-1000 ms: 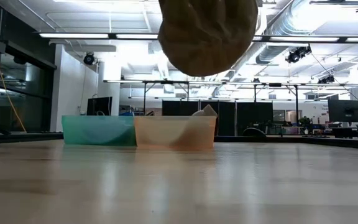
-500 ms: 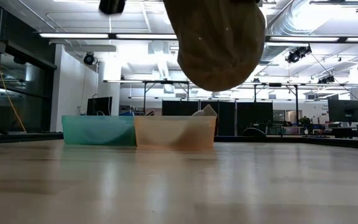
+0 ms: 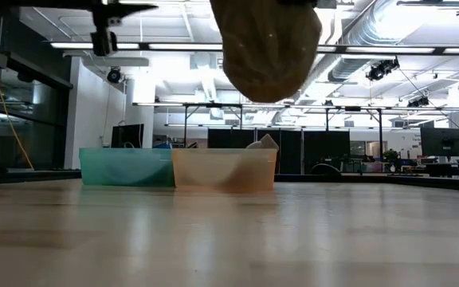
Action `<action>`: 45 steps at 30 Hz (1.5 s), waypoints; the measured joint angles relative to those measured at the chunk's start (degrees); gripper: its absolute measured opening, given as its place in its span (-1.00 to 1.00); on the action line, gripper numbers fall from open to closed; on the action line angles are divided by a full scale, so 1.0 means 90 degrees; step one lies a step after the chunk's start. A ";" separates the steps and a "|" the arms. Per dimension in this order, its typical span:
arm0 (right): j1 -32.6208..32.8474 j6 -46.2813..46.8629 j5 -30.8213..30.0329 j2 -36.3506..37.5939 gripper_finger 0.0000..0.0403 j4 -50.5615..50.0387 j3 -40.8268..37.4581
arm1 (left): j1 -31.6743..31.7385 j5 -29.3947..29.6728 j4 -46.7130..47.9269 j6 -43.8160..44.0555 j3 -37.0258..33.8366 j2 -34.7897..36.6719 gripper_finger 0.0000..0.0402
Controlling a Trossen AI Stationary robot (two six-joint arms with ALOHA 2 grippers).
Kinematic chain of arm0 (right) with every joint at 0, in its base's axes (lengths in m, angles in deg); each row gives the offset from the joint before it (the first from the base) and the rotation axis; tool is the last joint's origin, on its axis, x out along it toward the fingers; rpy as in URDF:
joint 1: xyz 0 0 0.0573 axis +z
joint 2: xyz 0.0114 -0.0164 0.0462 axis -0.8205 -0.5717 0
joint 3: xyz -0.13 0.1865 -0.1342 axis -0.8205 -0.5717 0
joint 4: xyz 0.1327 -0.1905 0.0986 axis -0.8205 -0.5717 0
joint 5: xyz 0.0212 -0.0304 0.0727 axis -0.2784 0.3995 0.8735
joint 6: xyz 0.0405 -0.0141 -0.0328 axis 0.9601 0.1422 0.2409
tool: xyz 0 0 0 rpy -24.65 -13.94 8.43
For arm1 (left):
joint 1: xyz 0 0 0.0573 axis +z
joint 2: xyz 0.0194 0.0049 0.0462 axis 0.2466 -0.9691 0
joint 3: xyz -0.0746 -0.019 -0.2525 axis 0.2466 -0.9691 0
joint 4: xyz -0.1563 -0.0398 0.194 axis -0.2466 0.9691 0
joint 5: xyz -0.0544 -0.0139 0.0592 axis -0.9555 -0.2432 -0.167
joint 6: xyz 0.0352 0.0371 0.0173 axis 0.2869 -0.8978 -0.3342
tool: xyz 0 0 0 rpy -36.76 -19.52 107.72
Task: Pick & Place hat
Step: Put the brown cap into the orange bin
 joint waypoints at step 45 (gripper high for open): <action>-0.0503 -0.8966 -0.4807 -0.2799 -0.98 0.2582 -0.0478 | -0.0009 0.0020 -0.1023 0.0412 -0.3127 0.3986 -0.61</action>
